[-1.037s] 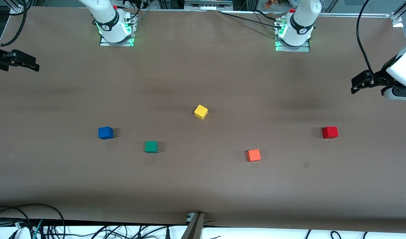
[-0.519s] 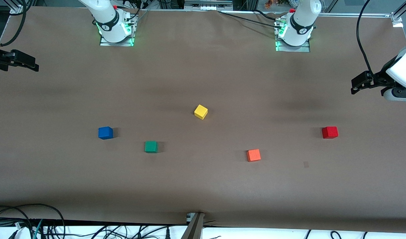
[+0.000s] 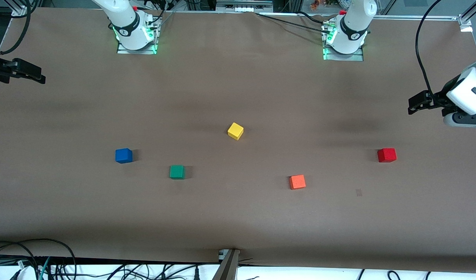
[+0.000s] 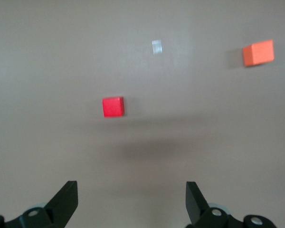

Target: Pass red block to right arm, stack on blue

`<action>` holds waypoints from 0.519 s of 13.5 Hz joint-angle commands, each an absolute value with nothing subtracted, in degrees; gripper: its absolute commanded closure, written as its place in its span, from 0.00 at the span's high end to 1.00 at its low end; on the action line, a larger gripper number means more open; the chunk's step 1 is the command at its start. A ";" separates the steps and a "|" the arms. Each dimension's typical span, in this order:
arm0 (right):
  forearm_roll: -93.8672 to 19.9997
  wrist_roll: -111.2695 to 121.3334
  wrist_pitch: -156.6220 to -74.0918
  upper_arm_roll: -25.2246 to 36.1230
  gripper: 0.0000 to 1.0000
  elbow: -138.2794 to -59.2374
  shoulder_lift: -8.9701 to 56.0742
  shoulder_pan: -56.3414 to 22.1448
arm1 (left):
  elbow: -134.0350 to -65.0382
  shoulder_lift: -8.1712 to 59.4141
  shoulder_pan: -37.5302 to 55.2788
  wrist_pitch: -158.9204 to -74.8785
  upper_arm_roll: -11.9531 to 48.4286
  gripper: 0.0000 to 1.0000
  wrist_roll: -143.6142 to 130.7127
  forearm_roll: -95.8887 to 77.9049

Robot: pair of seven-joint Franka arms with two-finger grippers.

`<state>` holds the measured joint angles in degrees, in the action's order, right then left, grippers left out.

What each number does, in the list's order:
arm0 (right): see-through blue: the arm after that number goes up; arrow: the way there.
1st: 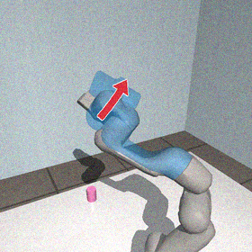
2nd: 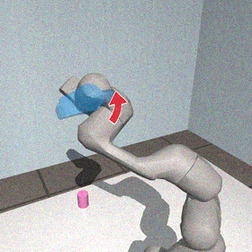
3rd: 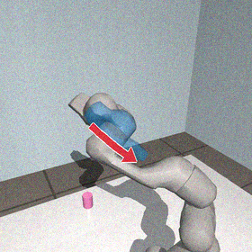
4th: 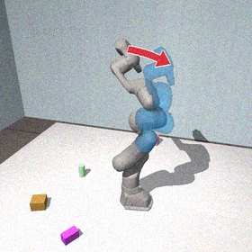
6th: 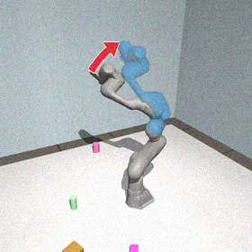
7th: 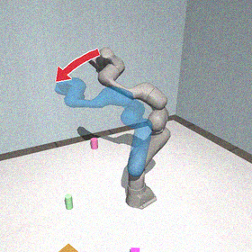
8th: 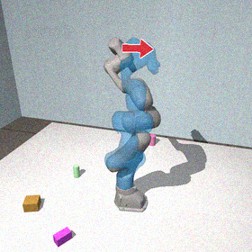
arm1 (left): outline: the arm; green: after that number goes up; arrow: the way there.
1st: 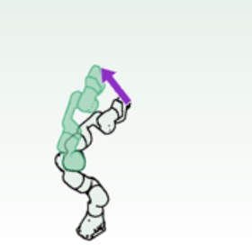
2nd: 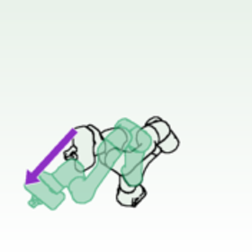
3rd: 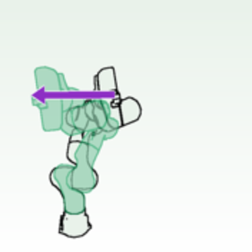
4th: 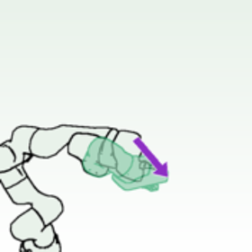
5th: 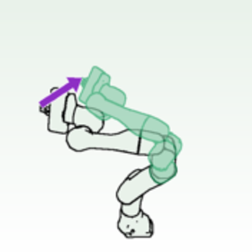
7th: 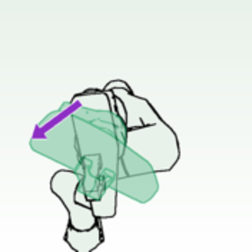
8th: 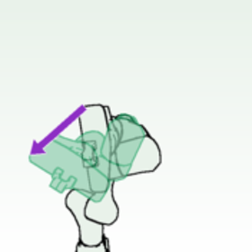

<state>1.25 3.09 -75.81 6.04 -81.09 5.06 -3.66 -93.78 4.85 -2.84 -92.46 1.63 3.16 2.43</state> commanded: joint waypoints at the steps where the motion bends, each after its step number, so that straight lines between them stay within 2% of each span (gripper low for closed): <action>1: 1.76 4.22 -76.20 5.62 1.00 -79.63 5.80 -2.90 | -92.46 6.85 -5.00 -90.18 1.41 1.00 4.66 3.25; 4: 1.67 4.13 -76.29 5.62 1.00 -79.63 5.89 -2.90 | -91.94 10.27 -6.67 -90.26 1.41 1.00 4.66 3.43; 7: 1.67 4.13 -76.29 5.62 1.00 -79.63 5.89 -2.72 | -87.29 16.59 -7.65 -91.23 1.41 1.00 4.75 3.51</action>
<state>1.25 3.09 -76.53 6.06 -81.06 5.31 -3.58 -92.47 11.42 -7.18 -91.68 1.04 3.78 2.51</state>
